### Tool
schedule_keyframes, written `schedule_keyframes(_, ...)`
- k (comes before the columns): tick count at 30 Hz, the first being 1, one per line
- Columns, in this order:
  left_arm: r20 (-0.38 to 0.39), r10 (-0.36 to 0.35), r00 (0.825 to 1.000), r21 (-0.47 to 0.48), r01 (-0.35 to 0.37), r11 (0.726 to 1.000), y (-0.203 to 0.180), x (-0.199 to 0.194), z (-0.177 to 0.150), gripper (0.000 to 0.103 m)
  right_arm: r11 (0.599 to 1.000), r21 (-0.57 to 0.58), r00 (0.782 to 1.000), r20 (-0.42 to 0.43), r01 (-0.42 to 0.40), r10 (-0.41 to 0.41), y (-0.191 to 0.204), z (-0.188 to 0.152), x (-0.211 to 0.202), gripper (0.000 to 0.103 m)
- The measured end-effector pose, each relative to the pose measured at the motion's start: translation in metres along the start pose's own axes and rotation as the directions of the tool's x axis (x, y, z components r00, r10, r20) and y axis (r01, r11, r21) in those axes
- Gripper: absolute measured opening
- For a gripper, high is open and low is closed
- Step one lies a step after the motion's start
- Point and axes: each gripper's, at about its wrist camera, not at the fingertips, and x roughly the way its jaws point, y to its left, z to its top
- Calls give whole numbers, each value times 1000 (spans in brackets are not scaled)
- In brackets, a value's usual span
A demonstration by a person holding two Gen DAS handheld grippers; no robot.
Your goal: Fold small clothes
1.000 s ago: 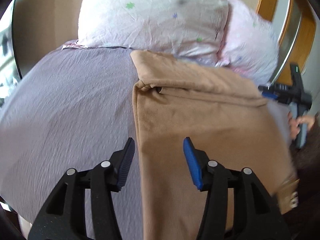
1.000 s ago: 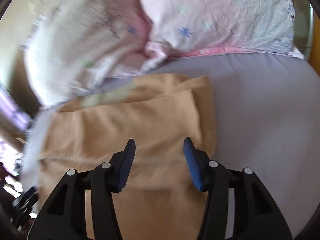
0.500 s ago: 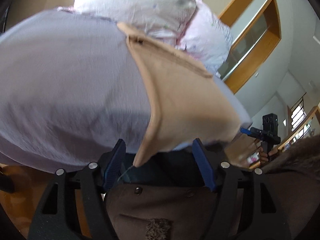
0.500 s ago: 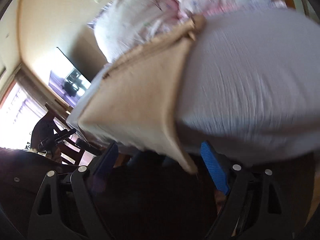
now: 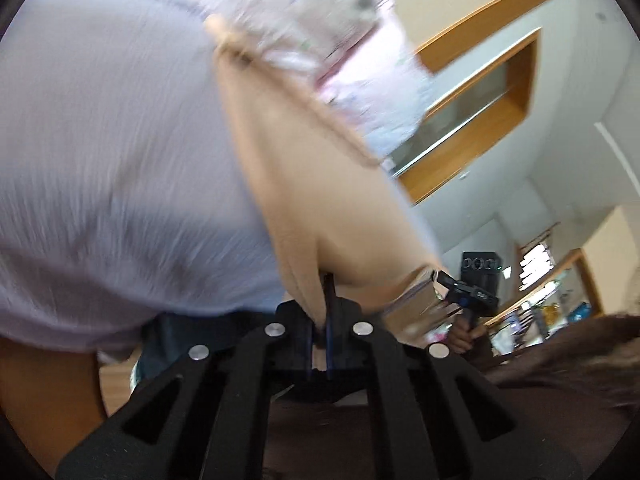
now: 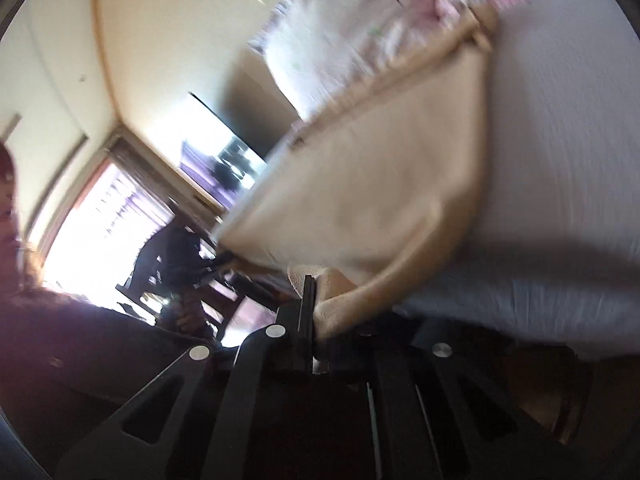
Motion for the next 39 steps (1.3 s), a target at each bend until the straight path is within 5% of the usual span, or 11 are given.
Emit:
schedule_keyframes(5, 148, -50, 988, 116, 33, 993, -42, -14, 86, 4, 989, -150, 974, 227, 20, 15, 35, 108, -19, 6)
schedule_keyframes(9, 244, 28, 969, 57, -44, 997, -35, 22, 188, 5, 996, -9, 938, 337, 89, -81, -7, 200, 12, 6)
schedule_keyframes(15, 100, 278, 955, -226, -250, 941, 60, 131, 280, 5, 844, 412, 889, 146, 343, -433, -150, 247, 98, 6)
schedule_keyframes(18, 14, 287, 958, -381, -261, 887, 104, 156, 283, 5, 782, 552, 907, 106, 288, -408, -185, 247, 109, 7)
schedule_keyframes(20, 29, 280, 959, -408, -245, 880, 112, 154, 280, 7, 793, 561, 909, 160, 238, -386, -189, 256, 103, 10)
schedule_keyframes(21, 49, 276, 960, -425, -230, 875, 116, 151, 281, 8, 805, 546, 905, 183, 231, -384, -186, 260, 100, 20)
schedule_keyframes(24, 120, 277, 953, -478, -189, 858, 121, 131, 281, 33, 826, 499, 842, 299, 262, -448, -161, 264, 80, 97)
schedule_keyframes(25, 141, 294, 945, -486, -193, 853, 119, 124, 283, 40, 842, 477, 833, 335, 253, -440, -158, 265, 79, 97)
schedule_keyframes(33, 104, 312, 944, -366, -255, 895, 91, 99, 281, 50, 903, 301, 919, 155, 306, -363, -126, 261, 115, 89)
schedule_keyframes(34, 97, 313, 945, -351, -262, 899, 88, 100, 279, 50, 889, 272, 901, 132, 368, -413, -121, 263, 121, 86)
schedule_keyframes(39, 39, 268, 963, -224, -253, 941, 61, 119, 266, 51, 694, 105, 691, 68, 712, -720, -110, 285, 143, 69)
